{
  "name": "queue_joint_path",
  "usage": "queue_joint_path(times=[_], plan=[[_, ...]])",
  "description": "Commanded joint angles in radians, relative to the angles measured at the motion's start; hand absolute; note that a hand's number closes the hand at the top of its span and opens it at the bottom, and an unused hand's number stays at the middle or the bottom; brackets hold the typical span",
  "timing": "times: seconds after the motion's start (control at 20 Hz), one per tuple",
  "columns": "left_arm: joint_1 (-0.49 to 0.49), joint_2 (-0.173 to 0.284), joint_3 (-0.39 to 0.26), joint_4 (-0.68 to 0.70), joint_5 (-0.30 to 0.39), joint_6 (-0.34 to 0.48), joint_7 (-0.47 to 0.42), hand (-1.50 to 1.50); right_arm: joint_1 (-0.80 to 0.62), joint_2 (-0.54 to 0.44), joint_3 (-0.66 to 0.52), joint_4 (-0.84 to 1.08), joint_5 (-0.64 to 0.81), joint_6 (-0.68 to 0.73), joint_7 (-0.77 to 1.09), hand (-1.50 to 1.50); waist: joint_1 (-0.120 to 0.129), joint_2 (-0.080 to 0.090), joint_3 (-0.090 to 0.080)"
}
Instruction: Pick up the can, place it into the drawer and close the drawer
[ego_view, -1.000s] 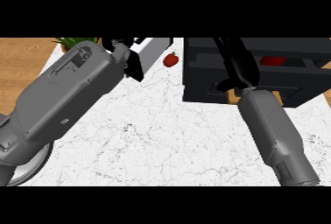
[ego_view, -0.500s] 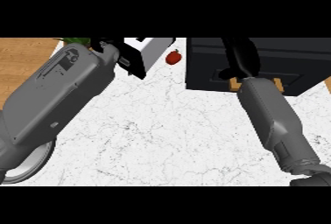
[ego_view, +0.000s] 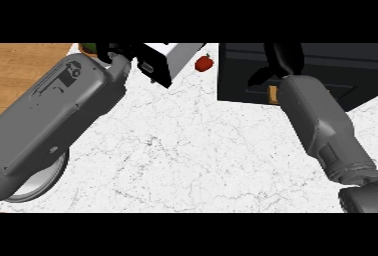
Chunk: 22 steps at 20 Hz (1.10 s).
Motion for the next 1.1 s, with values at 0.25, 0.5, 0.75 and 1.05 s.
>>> queue_joint_path(times=[0.25, 0.5, 0.75, 1.05], plan=[[0.008, 0.034, -0.001, -0.067, -0.013, 0.002, 0.053, -1.50, -0.139, -0.047, -0.024, 0.070, 0.003, 0.035, 0.034, -1.50, 0.023, 0.002, -0.003], [0.016, 0.035, 0.005, -0.051, -0.022, -0.006, 0.045, -1.50, -0.139, 0.028, -0.175, 0.067, -0.192, 0.132, -0.174, -1.50, 0.008, 0.010, 0.001], [0.030, 0.062, 0.011, -0.093, -0.015, -0.011, 0.070, -1.50, -0.140, 0.044, -0.355, 0.059, -0.384, 0.223, -0.255, -1.50, 0.002, -0.003, 0.003], [0.066, 0.057, 0.006, -0.147, -0.031, 0.013, 0.070, -1.50, -0.149, 0.017, -0.415, 0.073, -0.443, 0.280, -0.317, -1.50, 0.012, 0.000, -0.002]])
